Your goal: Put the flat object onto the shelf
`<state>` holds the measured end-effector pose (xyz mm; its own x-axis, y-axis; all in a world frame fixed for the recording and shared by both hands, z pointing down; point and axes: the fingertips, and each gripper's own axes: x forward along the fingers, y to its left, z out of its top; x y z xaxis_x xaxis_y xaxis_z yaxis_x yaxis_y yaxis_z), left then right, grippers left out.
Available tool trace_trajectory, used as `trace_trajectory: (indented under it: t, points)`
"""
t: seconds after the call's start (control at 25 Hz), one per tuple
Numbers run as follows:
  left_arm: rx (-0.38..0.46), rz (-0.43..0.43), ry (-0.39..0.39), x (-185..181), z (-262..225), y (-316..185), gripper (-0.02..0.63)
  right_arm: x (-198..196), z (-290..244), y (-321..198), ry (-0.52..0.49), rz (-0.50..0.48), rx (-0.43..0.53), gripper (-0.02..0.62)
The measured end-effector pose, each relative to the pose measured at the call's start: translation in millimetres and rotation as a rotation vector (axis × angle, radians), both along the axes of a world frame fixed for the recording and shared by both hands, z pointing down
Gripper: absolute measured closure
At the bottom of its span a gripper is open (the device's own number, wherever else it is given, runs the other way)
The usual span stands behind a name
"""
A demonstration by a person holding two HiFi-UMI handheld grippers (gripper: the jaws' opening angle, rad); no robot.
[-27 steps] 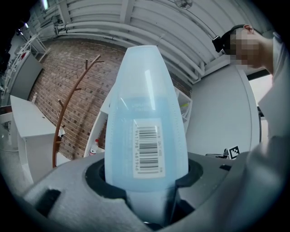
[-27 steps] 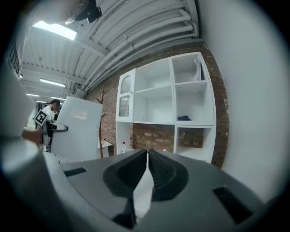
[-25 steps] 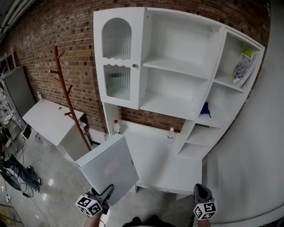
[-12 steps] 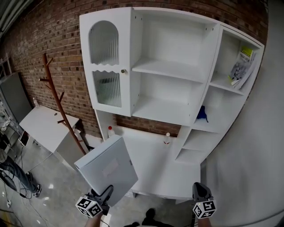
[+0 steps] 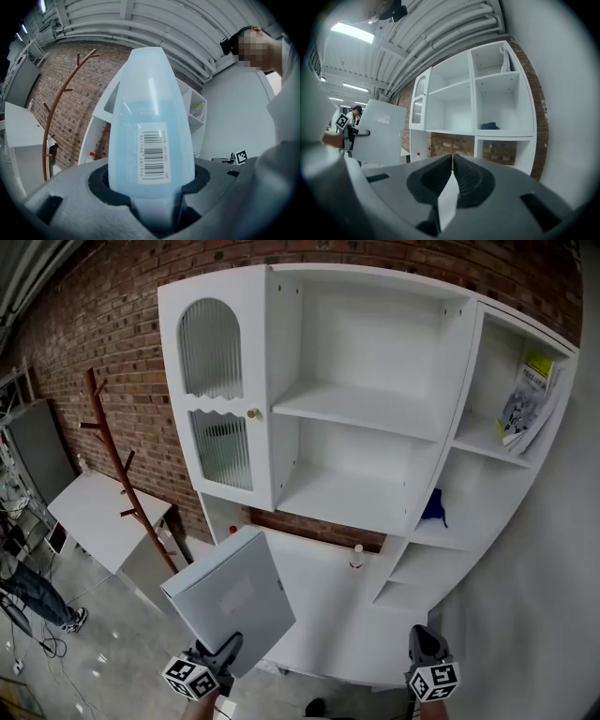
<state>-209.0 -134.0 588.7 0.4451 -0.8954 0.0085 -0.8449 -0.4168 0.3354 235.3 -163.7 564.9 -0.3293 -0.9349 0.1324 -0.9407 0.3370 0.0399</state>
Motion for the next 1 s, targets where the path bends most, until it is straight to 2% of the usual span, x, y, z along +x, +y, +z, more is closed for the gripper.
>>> trace_trajectory:
  t: [0.44, 0.76, 1.0]
  points:
    - [0.018, -0.017, -0.005, 29, -4, -47, 0.330, 15, 13, -64, 0.000, -0.068, -0.016, 0.565]
    - [0.036, -0.012, -0.009, 44, -23, -70, 0.330, 18, 3, -85, -0.013, -0.081, -0.002, 0.565]
    - [0.047, 0.030, -0.024, 50, -34, -88, 0.330, 13, 0, -92, -0.020, -0.079, 0.008, 0.565]
